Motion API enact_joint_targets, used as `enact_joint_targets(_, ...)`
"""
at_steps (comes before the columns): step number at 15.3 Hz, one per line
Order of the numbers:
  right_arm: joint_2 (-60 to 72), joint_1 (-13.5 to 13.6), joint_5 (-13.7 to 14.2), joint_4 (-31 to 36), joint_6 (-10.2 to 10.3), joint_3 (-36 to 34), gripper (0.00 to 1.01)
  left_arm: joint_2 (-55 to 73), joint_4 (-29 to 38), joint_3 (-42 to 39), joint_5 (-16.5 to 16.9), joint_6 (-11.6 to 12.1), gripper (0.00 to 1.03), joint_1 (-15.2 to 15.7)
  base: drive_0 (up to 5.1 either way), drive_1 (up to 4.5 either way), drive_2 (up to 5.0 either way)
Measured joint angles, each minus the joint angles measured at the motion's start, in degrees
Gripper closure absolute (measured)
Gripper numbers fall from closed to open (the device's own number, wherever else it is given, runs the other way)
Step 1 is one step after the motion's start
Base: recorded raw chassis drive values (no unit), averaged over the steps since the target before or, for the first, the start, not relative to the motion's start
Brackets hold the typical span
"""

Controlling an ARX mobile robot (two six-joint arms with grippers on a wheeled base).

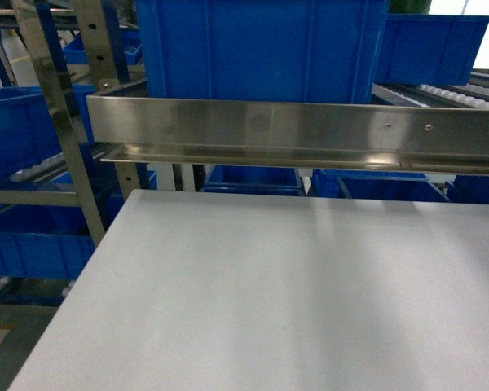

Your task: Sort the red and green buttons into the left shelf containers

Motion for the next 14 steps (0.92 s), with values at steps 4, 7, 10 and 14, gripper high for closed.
enact_joint_targets(4, 0.0, 0.0, 0.02, 0.02, 0.0, 0.0, 0.73, 0.0, 0.15, 0.0, 0.04, 0.0, 0.71, -0.02, -4.9, 3.12, 1.7)
enact_joint_targets(7, 0.0, 0.0, 0.0, 0.02, 0.0, 0.0, 0.73, 0.02, 0.02, 0.0, 0.04, 0.0, 0.71, 0.0, -4.9, 3.46, 1.2)
enact_joint_targets(10, -0.07, 0.0, 0.02, 0.07, 0.0, 0.0, 0.73, 0.0, 0.11, 0.0, 0.04, 0.0, 0.71, 0.0, -4.9, 3.17, 1.8)
enact_joint_targets(14, 0.04, 0.0, 0.0, -0.07, 0.0, 0.0, 0.73, 0.04, 0.07, 0.0, 0.04, 0.0, 0.71, 0.0, -4.9, 2.54, 2.5)
